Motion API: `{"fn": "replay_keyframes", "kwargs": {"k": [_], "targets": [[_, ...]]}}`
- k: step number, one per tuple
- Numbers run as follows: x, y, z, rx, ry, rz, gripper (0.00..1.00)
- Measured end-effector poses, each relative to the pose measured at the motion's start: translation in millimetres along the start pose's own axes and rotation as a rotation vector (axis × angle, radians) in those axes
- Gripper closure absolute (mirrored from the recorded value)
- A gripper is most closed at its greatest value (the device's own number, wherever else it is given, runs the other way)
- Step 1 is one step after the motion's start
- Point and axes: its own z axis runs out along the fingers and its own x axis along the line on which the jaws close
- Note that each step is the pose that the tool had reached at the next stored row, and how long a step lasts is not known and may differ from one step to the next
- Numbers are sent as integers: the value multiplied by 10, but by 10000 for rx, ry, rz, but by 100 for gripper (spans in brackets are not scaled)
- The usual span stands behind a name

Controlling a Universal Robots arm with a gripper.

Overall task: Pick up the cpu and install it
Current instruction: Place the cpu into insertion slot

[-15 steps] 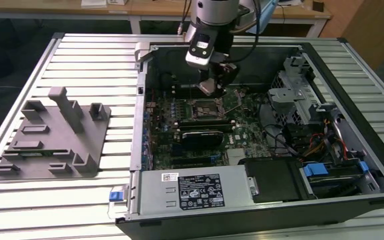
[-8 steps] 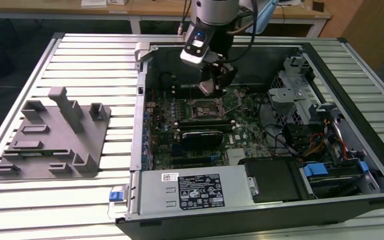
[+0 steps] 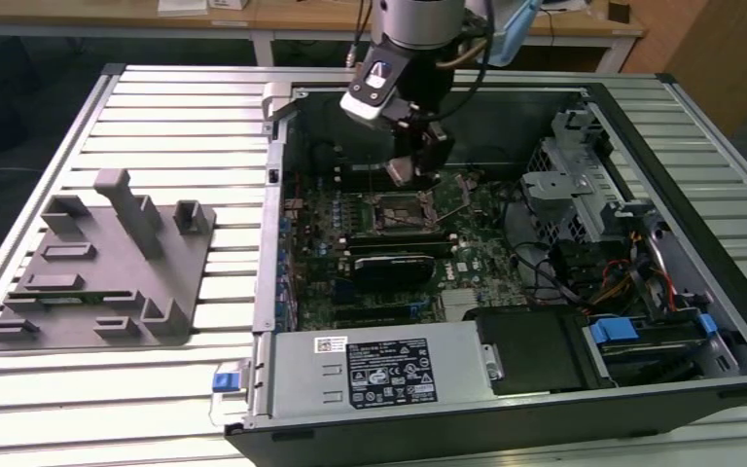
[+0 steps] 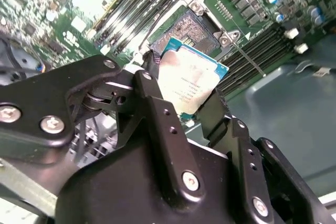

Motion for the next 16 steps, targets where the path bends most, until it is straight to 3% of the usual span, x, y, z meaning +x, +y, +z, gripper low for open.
{"fn": "replay_keyframes", "kwargs": {"k": [10, 16], "targets": [[1, -1, 16, 71, -97, 1804, 45], [1, -1, 19, 73, -98, 1882, 45]]}}
